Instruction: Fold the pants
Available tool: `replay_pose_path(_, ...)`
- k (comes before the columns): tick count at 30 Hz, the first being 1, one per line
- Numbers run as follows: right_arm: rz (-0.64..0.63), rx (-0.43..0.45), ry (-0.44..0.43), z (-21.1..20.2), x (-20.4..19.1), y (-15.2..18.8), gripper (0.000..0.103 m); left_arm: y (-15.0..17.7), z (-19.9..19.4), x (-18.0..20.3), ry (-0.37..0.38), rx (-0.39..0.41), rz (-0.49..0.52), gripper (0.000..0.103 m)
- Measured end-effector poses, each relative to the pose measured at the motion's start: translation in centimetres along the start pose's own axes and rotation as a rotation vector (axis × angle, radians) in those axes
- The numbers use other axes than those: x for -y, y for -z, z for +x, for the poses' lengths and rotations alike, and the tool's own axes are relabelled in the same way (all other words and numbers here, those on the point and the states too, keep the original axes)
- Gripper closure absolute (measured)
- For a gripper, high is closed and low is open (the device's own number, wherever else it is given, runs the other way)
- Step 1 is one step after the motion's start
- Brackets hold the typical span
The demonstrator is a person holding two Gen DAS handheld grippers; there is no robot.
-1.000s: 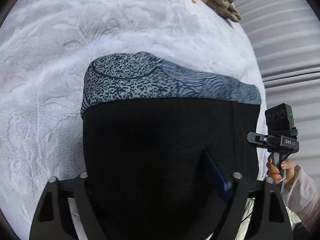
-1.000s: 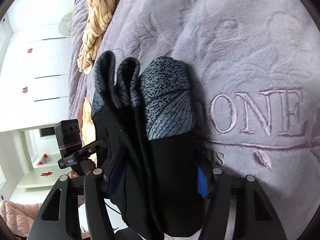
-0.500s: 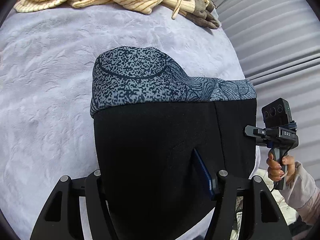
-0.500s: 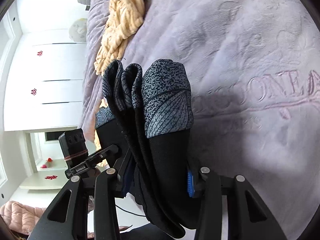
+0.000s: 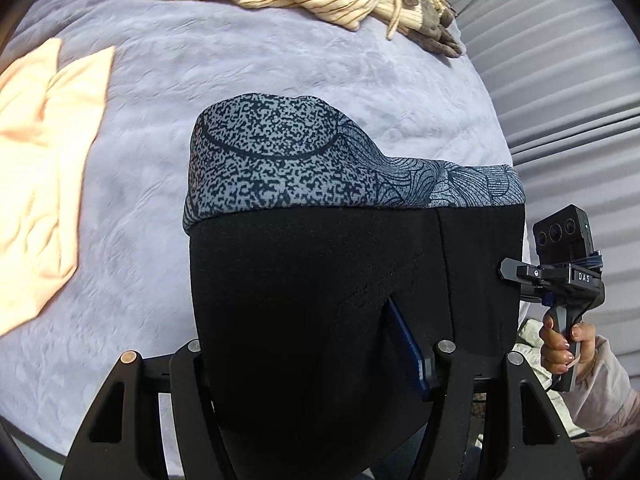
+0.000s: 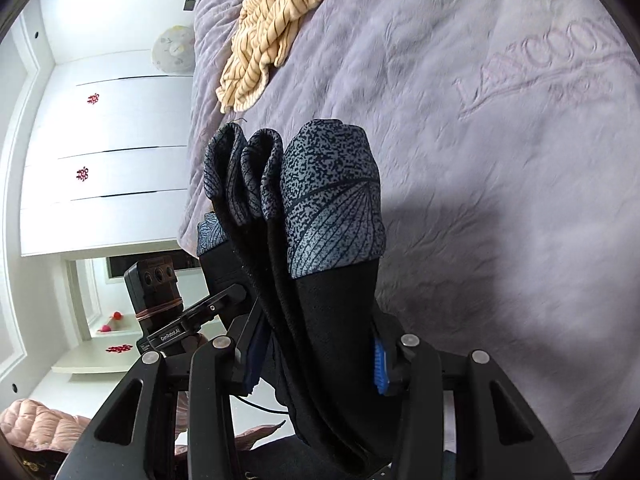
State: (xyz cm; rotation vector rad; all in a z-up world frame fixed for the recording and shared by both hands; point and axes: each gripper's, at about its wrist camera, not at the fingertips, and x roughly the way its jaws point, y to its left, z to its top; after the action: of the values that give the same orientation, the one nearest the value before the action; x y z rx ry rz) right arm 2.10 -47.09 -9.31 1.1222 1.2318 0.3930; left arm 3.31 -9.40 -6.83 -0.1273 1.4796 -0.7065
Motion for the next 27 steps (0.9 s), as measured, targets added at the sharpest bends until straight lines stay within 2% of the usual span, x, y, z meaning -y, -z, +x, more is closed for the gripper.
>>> replay_pose_path(8, 0.041, -0.007, 0.052, 3.8, 0.6, 1.6, 0.058, 0.9, 3.3, -3.7, -0.018, -0.054, -0.049, 0.038)
replay_pose_path(11, 0.063, -0.016, 0.101, 5.1, 1.4, 1.8, 0.058, 0.6, 5.7, -4.2, -0.036, -0.095, -0.07, 0.037)
replay_pose_path(12, 0.067, -0.02, 0.119, 5.4, 1.6, 1.9, 0.057, 0.5, 6.1, -4.3, -0.042, -0.097, -0.07, 0.034)
replay_pose_path(15, 0.089, -0.026, 0.205, 6.0, 2.3, 2.1, 0.051, 0.5, 6.5, -4.1, -0.091, -0.091, -0.053, 0.024)
replay_pose_path(18, 0.089, -0.018, 0.248, 5.6, 2.3, 2.3, 0.049, 0.2, 6.8, -3.9, -0.118, -0.088, -0.042, 0.019)
replay_pose_path(21, 0.068, -0.025, 0.313, 5.3, 2.0, 2.4, 0.047, 0.1, 7.1, -4.1, -0.184, -0.083, -0.042, 0.007)
replay_pose_path(24, 0.05, -0.029, 0.42, 4.8, 1.4, 2.5, 0.042, 0.1, 6.4, -4.2, -0.238, -0.076, -0.053, 0.007)
replay_pose_path(27, -0.012, -0.014, 0.565, 4.3, -0.4, 2.4, 0.04, 0.0, 4.9, -3.0, -0.315, -0.018, -0.036, 0.007)
